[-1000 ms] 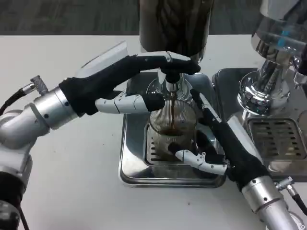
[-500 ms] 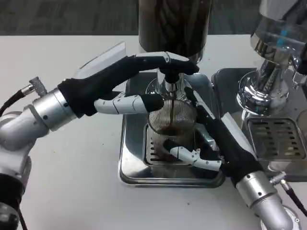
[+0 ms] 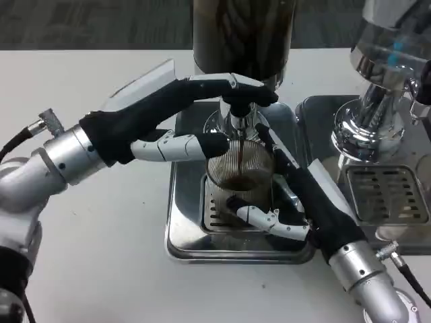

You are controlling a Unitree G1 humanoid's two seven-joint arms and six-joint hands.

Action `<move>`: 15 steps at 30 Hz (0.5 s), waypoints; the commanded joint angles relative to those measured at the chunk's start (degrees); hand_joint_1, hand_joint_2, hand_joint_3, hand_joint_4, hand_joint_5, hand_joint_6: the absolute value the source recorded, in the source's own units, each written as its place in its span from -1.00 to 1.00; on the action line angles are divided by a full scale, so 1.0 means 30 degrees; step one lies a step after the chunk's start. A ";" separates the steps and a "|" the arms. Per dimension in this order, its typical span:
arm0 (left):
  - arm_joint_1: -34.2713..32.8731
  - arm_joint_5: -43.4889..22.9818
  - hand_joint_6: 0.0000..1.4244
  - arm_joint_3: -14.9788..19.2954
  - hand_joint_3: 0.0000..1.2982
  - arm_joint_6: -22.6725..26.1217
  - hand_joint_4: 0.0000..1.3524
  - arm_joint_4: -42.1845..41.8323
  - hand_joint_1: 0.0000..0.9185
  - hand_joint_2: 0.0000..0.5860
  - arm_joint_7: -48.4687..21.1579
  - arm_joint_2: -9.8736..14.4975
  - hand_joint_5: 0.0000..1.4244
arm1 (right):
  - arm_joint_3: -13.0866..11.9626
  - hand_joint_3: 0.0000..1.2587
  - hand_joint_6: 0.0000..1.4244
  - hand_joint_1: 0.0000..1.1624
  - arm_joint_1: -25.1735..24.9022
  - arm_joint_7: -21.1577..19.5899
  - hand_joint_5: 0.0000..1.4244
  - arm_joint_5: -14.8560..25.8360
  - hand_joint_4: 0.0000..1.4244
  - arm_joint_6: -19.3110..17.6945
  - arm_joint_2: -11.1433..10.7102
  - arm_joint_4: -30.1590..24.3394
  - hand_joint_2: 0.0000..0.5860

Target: Grasp the cup under the faucet to collect the drink, then remove the cup.

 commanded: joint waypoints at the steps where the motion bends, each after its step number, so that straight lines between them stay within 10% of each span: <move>1: 0.0780 0.0479 -0.78 -0.0257 -0.50 0.0131 -0.57 -0.0095 -1.00 -0.61 -0.0301 0.0518 -0.64 | 0.0031 -1.00 -0.87 0.18 -0.0346 0.0029 -1.00 0.0170 -1.00 -0.0168 0.0155 0.0203 -0.24; 15: 0.0926 0.0428 -0.78 -0.0265 -0.48 0.0278 -0.57 -0.0406 -1.00 -0.58 -0.0260 0.0601 -0.64 | -0.0006 -1.00 -0.87 0.17 -0.0849 -0.0102 -1.00 0.0122 -1.00 -0.0074 0.0395 0.0795 -0.22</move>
